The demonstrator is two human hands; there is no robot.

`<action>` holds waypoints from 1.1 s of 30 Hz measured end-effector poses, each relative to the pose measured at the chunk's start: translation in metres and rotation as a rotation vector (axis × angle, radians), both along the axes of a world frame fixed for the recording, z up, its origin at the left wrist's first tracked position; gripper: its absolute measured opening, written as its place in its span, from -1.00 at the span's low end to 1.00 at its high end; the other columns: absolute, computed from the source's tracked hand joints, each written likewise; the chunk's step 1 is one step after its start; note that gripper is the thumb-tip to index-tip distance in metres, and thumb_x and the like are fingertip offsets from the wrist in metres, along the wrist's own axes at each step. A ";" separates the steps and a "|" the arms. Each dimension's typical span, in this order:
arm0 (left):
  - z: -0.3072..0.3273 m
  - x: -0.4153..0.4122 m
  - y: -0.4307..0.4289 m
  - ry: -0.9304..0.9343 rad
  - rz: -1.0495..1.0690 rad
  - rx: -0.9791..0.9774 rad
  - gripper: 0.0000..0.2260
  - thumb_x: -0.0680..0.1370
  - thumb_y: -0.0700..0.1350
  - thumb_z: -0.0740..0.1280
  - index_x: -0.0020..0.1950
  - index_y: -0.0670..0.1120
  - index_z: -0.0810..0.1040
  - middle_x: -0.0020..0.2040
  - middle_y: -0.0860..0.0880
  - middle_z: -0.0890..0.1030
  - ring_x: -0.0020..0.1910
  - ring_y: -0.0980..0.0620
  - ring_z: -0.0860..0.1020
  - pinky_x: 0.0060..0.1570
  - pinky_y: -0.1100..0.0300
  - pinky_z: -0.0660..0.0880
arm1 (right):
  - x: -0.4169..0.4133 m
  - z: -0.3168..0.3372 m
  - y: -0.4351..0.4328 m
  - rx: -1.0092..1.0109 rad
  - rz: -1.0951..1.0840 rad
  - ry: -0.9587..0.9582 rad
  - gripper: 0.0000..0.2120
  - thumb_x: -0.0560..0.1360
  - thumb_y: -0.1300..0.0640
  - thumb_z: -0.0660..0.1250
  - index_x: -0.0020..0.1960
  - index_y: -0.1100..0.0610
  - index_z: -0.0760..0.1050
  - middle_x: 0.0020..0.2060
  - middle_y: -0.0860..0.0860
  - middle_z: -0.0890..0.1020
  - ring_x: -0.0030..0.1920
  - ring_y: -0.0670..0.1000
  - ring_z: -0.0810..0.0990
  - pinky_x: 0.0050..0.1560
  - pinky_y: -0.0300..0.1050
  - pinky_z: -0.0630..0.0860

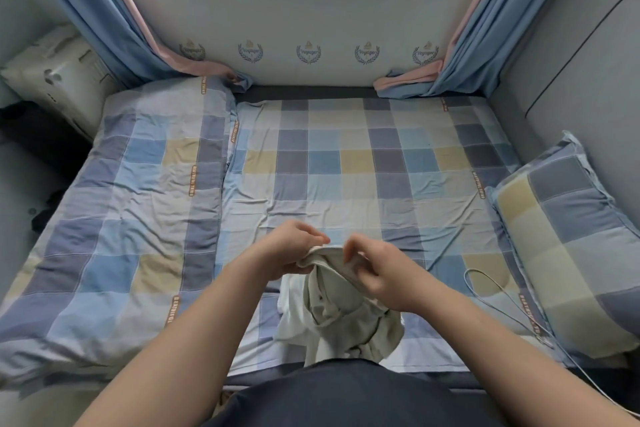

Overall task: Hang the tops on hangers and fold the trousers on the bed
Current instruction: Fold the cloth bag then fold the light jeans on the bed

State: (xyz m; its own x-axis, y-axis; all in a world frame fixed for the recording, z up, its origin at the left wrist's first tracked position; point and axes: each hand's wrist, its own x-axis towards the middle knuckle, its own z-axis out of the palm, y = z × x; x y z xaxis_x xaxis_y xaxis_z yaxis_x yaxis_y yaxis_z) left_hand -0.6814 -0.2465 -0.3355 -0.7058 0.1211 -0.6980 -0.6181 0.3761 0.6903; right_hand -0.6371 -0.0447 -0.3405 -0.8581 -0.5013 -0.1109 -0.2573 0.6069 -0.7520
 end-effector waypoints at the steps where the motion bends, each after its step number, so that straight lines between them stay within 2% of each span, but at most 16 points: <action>1: -0.001 0.002 0.001 0.016 0.037 0.024 -0.89 0.62 -0.14 0.36 0.04 -0.12 0.68 -0.25 -0.07 0.58 -0.37 0.06 0.53 -0.39 0.24 0.52 | 0.001 -0.003 0.001 -0.028 -0.049 -0.033 -0.74 0.52 0.27 0.23 0.06 -0.06 0.35 -0.23 -0.07 0.52 -0.29 -0.10 0.46 -0.21 -0.11 0.44; 3: 0.001 0.004 0.006 0.023 0.107 0.111 -0.87 0.63 -0.14 0.34 0.05 -0.12 0.69 -0.22 -0.08 0.60 -0.35 0.03 0.53 -0.35 0.19 0.51 | 0.001 -0.009 0.002 -0.083 -0.085 -0.113 -0.67 0.50 0.23 0.28 0.17 -0.07 0.30 -0.12 -0.03 0.54 -0.26 -0.08 0.50 -0.22 -0.16 0.45; 5: 0.007 0.005 0.011 0.032 0.170 0.206 -0.86 0.64 -0.14 0.34 0.03 -0.13 0.69 -0.17 -0.13 0.63 -0.34 -0.01 0.54 -0.29 0.13 0.49 | 0.001 -0.021 0.001 -0.042 -0.076 -0.160 -0.58 0.45 0.19 0.34 0.24 -0.09 0.36 -0.07 -0.04 0.59 -0.19 -0.07 0.56 -0.18 -0.18 0.49; 6: 0.011 0.004 0.013 0.047 0.195 0.232 -0.86 0.64 -0.14 0.34 0.02 -0.13 0.69 -0.15 -0.15 0.64 -0.33 -0.02 0.55 -0.28 0.11 0.48 | 0.001 -0.028 0.000 -0.005 -0.078 -0.162 -0.63 0.43 0.17 0.35 0.18 -0.11 0.43 -0.09 -0.05 0.62 -0.16 -0.06 0.58 -0.14 -0.11 0.52; 8: 0.018 0.001 0.014 0.085 0.228 0.253 -0.85 0.64 -0.10 0.35 0.00 -0.13 0.69 -0.14 -0.16 0.64 -0.34 -0.02 0.55 -0.26 0.10 0.49 | 0.000 -0.049 0.001 0.064 -0.142 -0.185 -0.81 0.43 0.19 0.31 -0.08 -0.10 0.51 -0.23 -0.10 0.61 -0.21 -0.05 0.57 -0.15 -0.03 0.53; 11: 0.023 -0.004 0.004 0.143 0.269 0.213 -0.74 0.61 0.04 0.38 -0.12 -0.10 0.72 -0.20 -0.15 0.62 -0.36 -0.05 0.55 -0.24 0.06 0.51 | -0.006 -0.073 0.010 0.191 -0.285 -0.264 -0.75 0.43 0.25 0.25 -0.29 -0.09 0.46 -0.27 -0.03 0.61 -0.16 0.05 0.59 -0.21 -0.06 0.45; 13: 0.022 -0.006 -0.006 0.292 0.222 0.053 -0.66 0.51 0.18 0.44 -0.18 -0.10 0.74 -0.22 -0.10 0.68 -0.30 -0.09 0.60 -0.22 0.04 0.55 | -0.014 -0.073 0.019 0.188 -0.396 -0.269 -0.71 0.42 0.37 0.22 -0.27 -0.01 0.49 -0.19 0.07 0.65 -0.11 0.10 0.58 -0.22 -0.06 0.37; 15: 0.019 -0.005 -0.016 0.504 0.055 -0.173 -0.57 0.37 0.30 0.46 -0.14 -0.07 0.74 -0.18 0.02 0.71 -0.17 0.02 0.67 -0.15 0.12 0.56 | -0.027 -0.061 0.025 0.133 -0.455 -0.198 -0.70 0.44 0.42 0.20 -0.17 0.05 0.54 -0.16 0.08 0.65 -0.10 0.09 0.55 -0.22 -0.06 0.31; 17: 0.014 -0.004 -0.022 0.579 -0.136 -0.364 -0.44 0.25 0.36 0.53 0.03 -0.03 0.68 -0.06 0.07 0.65 -0.06 0.10 0.61 -0.05 0.21 0.53 | -0.040 -0.041 0.027 0.051 -0.453 -0.103 -0.73 0.48 0.40 0.20 -0.09 0.10 0.58 -0.18 0.05 0.65 -0.11 0.12 0.57 -0.17 -0.04 0.38; 19: 0.003 -0.004 -0.025 0.565 -0.296 -0.575 -0.28 0.20 0.38 0.57 0.19 -0.02 0.55 0.11 0.02 0.51 0.10 0.03 0.50 0.12 0.12 0.50 | -0.049 -0.019 0.024 -0.007 -0.424 -0.034 -0.71 0.49 0.38 0.22 -0.06 0.05 0.61 -0.19 0.02 0.67 -0.16 0.08 0.59 -0.15 -0.03 0.47; 21: -0.009 -0.004 -0.023 0.587 -0.386 -0.833 -0.35 0.32 0.35 0.50 0.20 -0.05 0.49 0.19 -0.06 0.47 0.19 -0.10 0.46 0.18 0.00 0.47 | -0.057 -0.003 0.021 -0.014 -0.387 0.010 -0.75 0.50 0.33 0.27 -0.06 0.04 0.64 -0.23 -0.01 0.68 -0.21 0.03 0.60 -0.19 -0.06 0.49; 24: -0.014 -0.005 -0.021 0.673 -0.389 -1.098 -0.63 0.53 0.20 0.28 0.15 -0.05 0.56 0.22 -0.10 0.50 0.21 -0.19 0.45 0.10 -0.03 0.40 | -0.064 0.014 0.017 0.014 -0.324 0.058 -0.83 0.52 0.27 0.32 -0.10 0.07 0.65 -0.28 -0.01 0.66 -0.25 0.01 0.58 -0.23 -0.05 0.48; 26: -0.015 -0.006 -0.019 0.723 -0.378 -1.105 -0.70 0.55 0.10 0.23 0.13 -0.04 0.57 0.21 -0.08 0.51 0.21 -0.20 0.44 0.10 -0.06 0.36 | -0.067 0.019 0.014 0.009 -0.306 0.059 -0.79 0.55 0.24 0.33 -0.24 0.07 0.59 -0.38 -0.02 0.59 -0.36 -0.02 0.48 -0.31 -0.06 0.38; 28: -0.021 -0.005 -0.012 0.773 -0.375 -0.960 -0.79 0.55 0.01 0.24 0.11 -0.04 0.52 0.12 -0.07 0.56 0.14 -0.20 0.50 0.01 -0.02 0.34 | -0.068 0.020 0.009 0.000 -0.307 0.066 -0.73 0.56 0.19 0.34 -0.32 0.13 0.51 -0.46 0.01 0.49 -0.40 -0.03 0.35 -0.33 -0.07 0.27; 31: -0.035 0.003 -0.002 0.764 -0.252 -0.672 -0.92 0.57 -0.12 0.26 0.04 -0.04 0.41 -0.10 -0.11 0.62 -0.08 -0.23 0.57 -0.22 0.05 0.35 | -0.070 0.023 0.001 0.001 -0.259 0.053 -0.85 0.56 0.15 0.38 -0.15 0.18 0.63 -0.32 0.07 0.63 -0.32 -0.03 0.47 -0.27 -0.10 0.37; 33: -0.039 0.003 -0.009 0.778 -0.170 -0.631 -0.92 0.57 -0.19 0.26 0.04 -0.07 0.43 -0.11 -0.13 0.61 -0.11 -0.23 0.56 -0.24 0.06 0.37 | -0.073 0.023 0.004 0.090 -0.205 0.013 -0.92 0.53 0.13 0.43 0.00 0.12 0.66 -0.16 0.02 0.68 -0.18 -0.03 0.56 -0.15 -0.13 0.47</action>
State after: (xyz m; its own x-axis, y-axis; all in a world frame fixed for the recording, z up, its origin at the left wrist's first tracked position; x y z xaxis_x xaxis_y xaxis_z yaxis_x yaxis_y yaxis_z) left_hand -0.6784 -0.2552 -0.3744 -0.9993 0.0307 -0.0235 0.0139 0.8523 0.5229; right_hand -0.7097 -0.0409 -0.3175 -0.9426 -0.3051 -0.1354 -0.1313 0.7118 -0.6900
